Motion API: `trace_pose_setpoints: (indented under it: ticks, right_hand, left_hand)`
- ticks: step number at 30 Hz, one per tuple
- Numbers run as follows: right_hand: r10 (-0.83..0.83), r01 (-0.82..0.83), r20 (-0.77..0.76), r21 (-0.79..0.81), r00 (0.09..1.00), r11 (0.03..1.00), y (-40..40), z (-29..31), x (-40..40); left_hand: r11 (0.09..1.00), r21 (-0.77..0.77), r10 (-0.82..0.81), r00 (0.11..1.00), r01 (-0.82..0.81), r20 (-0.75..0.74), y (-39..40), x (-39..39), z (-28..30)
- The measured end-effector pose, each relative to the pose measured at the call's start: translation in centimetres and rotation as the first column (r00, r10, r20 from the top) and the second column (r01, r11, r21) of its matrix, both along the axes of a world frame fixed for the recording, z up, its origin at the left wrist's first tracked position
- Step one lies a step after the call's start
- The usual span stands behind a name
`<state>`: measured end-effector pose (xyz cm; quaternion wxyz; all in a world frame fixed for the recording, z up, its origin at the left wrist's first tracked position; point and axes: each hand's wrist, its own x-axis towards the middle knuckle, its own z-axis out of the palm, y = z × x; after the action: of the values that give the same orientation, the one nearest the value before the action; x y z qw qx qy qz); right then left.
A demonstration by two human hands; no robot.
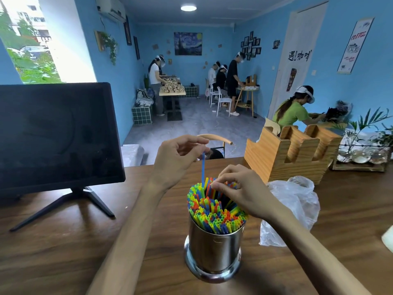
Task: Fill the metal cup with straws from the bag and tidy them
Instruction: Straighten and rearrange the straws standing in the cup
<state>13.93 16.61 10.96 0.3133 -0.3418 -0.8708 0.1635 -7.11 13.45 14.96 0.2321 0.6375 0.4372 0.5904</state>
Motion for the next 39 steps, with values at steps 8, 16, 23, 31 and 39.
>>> trace_pose_setpoints:
  ticks: [8,16,23,31,39]
  right_hand:
    - [0.154,-0.208,-0.275,-0.18,0.949,0.961,1.0,1.4,-0.6]
    - [0.162,-0.185,-0.204,-0.102,0.966,0.977,2.0,0.5,0.0]
    - [0.18,-0.191,-0.131,-0.077,0.975,0.979,2.2,0.2,0.2]
    - [0.213,-0.215,-0.036,-0.06,0.976,0.975,2.3,0.0,0.4]
    - [0.261,-0.3,-0.243,-0.142,0.934,0.943,2.7,0.5,0.5]
  left_hand:
    - [0.997,0.08,-0.006,0.999,0.002,0.048,-0.2,1.9,0.8]
    - [0.951,-0.293,-0.011,0.938,-0.097,-0.346,0.5,0.4,-2.0]
    - [0.863,-0.454,-0.044,0.862,-0.221,-0.505,0.0,-0.4,-2.6]
    - [0.852,-0.393,0.096,0.84,-0.347,-0.534,0.0,0.2,-3.1]
    - [0.861,-0.415,0.123,0.911,-0.296,-0.394,-0.5,0.0,-1.7]
